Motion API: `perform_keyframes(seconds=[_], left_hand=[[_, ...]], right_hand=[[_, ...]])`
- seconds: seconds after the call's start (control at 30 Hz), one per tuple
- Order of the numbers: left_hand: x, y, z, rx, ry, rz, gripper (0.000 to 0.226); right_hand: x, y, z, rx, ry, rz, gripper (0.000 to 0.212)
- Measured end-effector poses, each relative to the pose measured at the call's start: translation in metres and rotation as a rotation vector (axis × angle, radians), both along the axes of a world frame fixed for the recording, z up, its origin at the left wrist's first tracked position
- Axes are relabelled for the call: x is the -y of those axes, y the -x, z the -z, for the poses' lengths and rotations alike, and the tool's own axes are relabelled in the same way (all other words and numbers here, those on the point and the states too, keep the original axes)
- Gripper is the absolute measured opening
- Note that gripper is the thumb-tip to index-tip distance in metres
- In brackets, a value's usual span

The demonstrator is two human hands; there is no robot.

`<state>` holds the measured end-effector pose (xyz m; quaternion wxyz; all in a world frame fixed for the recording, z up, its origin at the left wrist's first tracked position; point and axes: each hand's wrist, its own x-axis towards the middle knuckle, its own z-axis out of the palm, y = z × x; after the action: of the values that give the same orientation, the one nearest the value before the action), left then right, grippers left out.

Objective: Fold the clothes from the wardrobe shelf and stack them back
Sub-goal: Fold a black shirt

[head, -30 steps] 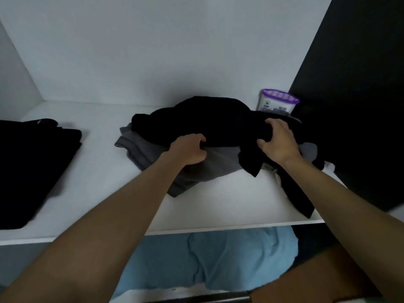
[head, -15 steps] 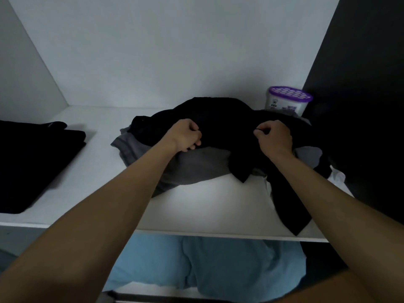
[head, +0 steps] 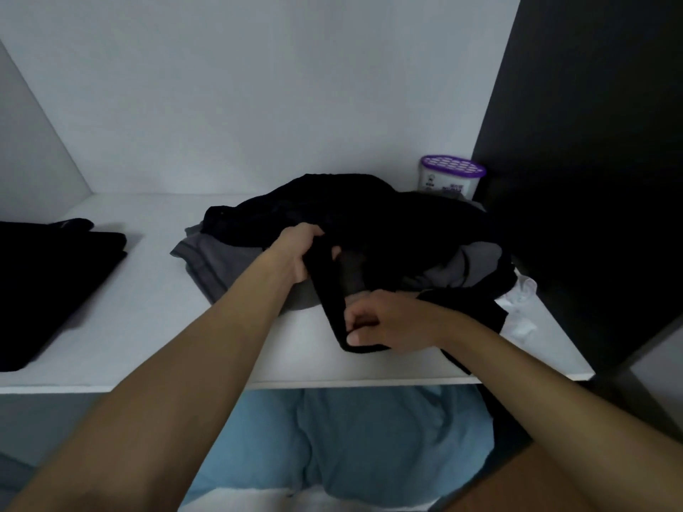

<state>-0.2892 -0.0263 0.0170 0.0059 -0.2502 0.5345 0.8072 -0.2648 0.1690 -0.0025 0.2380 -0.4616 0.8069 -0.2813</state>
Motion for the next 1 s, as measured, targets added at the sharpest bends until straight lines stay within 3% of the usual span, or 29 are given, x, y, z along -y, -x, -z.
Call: perform_keyframes(seconds=[0.1,0.17,0.23,0.3,0.4,0.47,0.53,0.63,0.73,0.87,1.0], left_hand=[[0.014,-0.019,0.006,-0.09,0.165,-0.105,0.023],[0.023,-0.037,0.004,-0.16,0.269,-0.033,0.028],[0.03,-0.059,-0.002,-0.206,0.36,0.06,0.034],[0.037,-0.082,-0.007,-0.209,0.485,0.171,0.035],[0.047,-0.113,-0.006,-0.103,0.695,0.459,0.022],[0.059,-0.13,0.0,-0.059,0.681,0.597,0.022],[0.072,-0.141,0.005,-0.055,0.508,0.619,0.022],[0.088,-0.141,0.008,-0.047,0.216,0.47,0.054],[0.084,-0.133,0.003,-0.123,-0.028,0.372,0.063],[0.046,-0.128,0.001,-0.083,0.015,0.202,0.041],[0.037,-0.148,0.006,-0.146,0.175,0.128,0.033]], right_hand=[[0.004,0.002,0.0,0.077,0.032,0.081,0.013],[0.016,0.009,-0.001,0.241,0.206,0.341,0.008],[0.032,0.019,-0.004,0.582,0.359,0.578,0.023],[0.05,0.025,-0.009,0.979,0.483,0.626,0.04],[0.079,0.015,-0.01,1.227,0.642,0.558,0.039],[0.097,0.001,-0.007,1.219,0.697,0.642,0.035],[0.105,-0.014,-0.006,1.153,0.736,0.757,0.034],[0.095,-0.031,-0.013,1.018,0.788,0.78,0.031],[0.078,-0.063,-0.013,0.865,0.738,0.723,0.044],[0.067,-0.114,0.021,0.771,0.458,0.704,0.056],[0.048,-0.139,0.036,0.75,0.293,0.769,0.041]])
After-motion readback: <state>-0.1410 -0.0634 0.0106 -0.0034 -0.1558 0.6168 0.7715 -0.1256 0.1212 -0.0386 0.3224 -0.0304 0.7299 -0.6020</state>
